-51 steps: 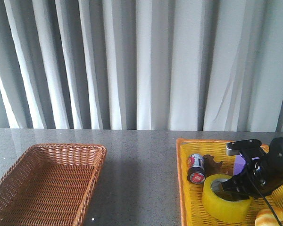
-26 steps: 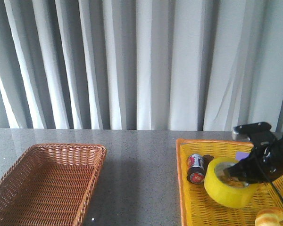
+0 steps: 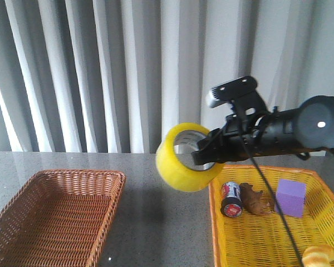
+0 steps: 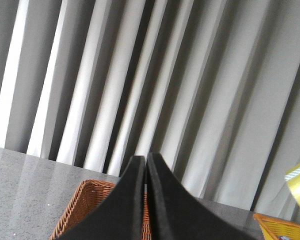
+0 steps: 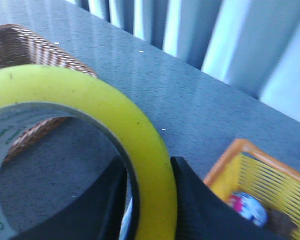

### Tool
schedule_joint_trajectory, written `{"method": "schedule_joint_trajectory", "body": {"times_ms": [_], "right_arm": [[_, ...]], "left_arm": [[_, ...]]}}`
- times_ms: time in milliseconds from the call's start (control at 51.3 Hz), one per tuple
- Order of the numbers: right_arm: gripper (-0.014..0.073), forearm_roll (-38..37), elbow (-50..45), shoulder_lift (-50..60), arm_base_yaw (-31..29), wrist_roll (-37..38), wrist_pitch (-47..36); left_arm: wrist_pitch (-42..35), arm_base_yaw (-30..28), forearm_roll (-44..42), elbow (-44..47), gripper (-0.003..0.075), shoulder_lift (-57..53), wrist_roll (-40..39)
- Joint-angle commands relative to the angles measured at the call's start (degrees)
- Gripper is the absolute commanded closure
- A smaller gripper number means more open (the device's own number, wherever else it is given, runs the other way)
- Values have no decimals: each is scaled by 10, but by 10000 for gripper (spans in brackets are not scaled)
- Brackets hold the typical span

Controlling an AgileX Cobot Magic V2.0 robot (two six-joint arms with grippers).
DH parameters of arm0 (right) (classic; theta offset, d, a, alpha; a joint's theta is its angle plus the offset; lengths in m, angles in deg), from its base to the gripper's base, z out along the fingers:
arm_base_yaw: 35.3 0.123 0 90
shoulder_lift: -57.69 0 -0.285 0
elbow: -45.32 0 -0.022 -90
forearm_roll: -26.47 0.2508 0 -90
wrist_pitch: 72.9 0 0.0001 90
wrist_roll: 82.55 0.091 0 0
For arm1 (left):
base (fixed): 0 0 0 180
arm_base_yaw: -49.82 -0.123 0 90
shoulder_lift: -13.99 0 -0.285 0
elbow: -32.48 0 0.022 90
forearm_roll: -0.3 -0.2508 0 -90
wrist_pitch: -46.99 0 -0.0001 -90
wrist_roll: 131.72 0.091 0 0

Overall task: Transfer tape with both arms
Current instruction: 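Lift the tape roll with the right gripper and set it on the table between baskets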

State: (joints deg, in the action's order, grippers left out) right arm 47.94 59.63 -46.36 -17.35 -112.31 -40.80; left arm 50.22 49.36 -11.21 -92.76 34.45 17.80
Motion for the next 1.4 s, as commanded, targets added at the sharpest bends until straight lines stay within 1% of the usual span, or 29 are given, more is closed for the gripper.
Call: {"method": "schedule_joint_trajectory", "body": {"times_ms": [0, 117, 312, 429, 565, 780, 838, 916, 1092, 1248, 1326, 1384], "right_arm": [[598, 18, 44, -29, 19, -34, -23], [596, 19, 47, -79, 28, -50, -8], [581, 27, 47, -160, 41, -118, 20], [549, 30, 47, -181, 48, -118, 24], [461, 34, 48, -184, 49, -114, 24], [282, 33, 53, -184, 49, -108, 24], [242, 33, 53, -184, 49, -107, 24], [208, 32, 53, -183, 49, -100, 24], [205, 14, 53, -140, 48, -55, 25], [218, 16, 53, -49, 48, -35, 37], [251, 16, 52, 10, 48, -33, 54], [288, 16, 43, 55, 48, -35, 49]], "left_arm": [[-38, 0, 1, -18, 717, 12, -3], [-38, 0, 1, -18, 717, 12, -3], [-38, 0, 1, -18, 717, 12, -3], [-38, 0, 1, -18, 717, 12, -3], [-38, 0, 1, -18, 717, 12, -3], [-36, 0, 1, -18, 717, 12, -3], [-36, 0, 1, -18, 717, 12, -3], [-36, 0, 1, -18, 717, 12, -3], [-36, 0, 2, -18, 717, 12, -3], [-40, 0, 2, -18, 717, 12, -4], [-36, 0, 2, -18, 717, 12, -4], [-32, 0, 2, -18, 717, 12, -3]]}}
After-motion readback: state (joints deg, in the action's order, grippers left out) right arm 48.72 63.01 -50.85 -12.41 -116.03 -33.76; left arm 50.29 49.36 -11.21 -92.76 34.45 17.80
